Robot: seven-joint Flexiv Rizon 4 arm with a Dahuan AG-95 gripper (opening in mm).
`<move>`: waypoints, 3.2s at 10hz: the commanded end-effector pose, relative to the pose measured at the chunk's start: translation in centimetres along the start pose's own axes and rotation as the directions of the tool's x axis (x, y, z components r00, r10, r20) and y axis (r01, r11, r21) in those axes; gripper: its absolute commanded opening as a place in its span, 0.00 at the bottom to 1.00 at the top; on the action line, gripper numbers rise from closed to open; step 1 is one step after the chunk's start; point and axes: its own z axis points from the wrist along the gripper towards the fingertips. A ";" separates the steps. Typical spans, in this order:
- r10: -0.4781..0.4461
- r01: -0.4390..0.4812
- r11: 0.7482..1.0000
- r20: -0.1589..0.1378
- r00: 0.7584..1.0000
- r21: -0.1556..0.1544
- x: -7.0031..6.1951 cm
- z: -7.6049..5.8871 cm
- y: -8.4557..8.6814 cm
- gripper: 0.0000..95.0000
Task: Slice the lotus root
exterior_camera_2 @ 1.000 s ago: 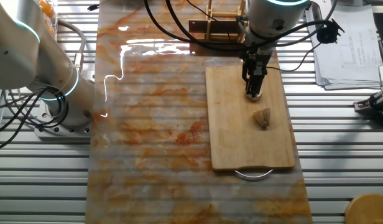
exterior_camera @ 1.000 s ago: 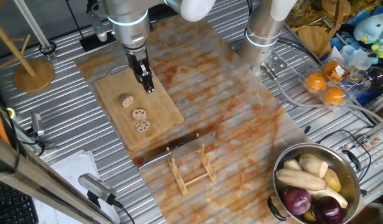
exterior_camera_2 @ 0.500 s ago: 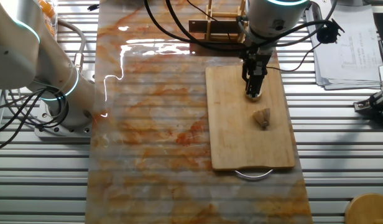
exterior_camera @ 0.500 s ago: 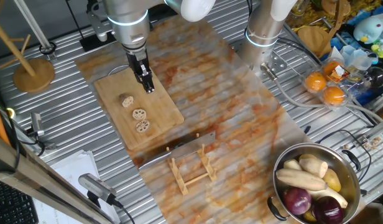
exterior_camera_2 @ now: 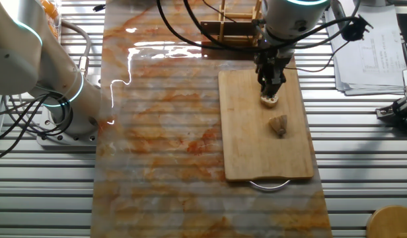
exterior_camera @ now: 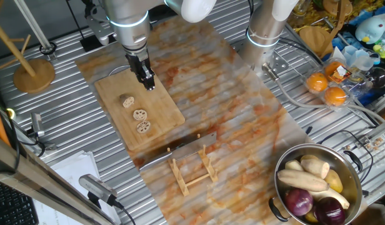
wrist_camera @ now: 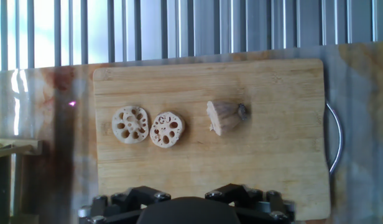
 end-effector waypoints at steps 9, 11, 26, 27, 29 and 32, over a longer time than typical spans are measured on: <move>0.010 -0.010 1.000 0.009 1.000 -0.008 -0.9 -0.3 2.9 0.00; 0.024 -0.024 1.000 0.007 1.000 -0.010 -2.1 -1.0 4.1 0.00; 0.031 -0.032 0.999 0.029 0.999 0.003 -5.3 -0.8 9.5 0.00; 0.008 -0.008 1.000 0.023 1.000 0.000 -5.3 -0.8 9.5 0.00; -0.068 0.068 0.998 -0.059 0.996 -0.013 -5.3 -0.8 9.5 0.00; -0.092 0.090 0.995 -0.064 0.994 -0.035 -5.2 -0.8 9.9 0.00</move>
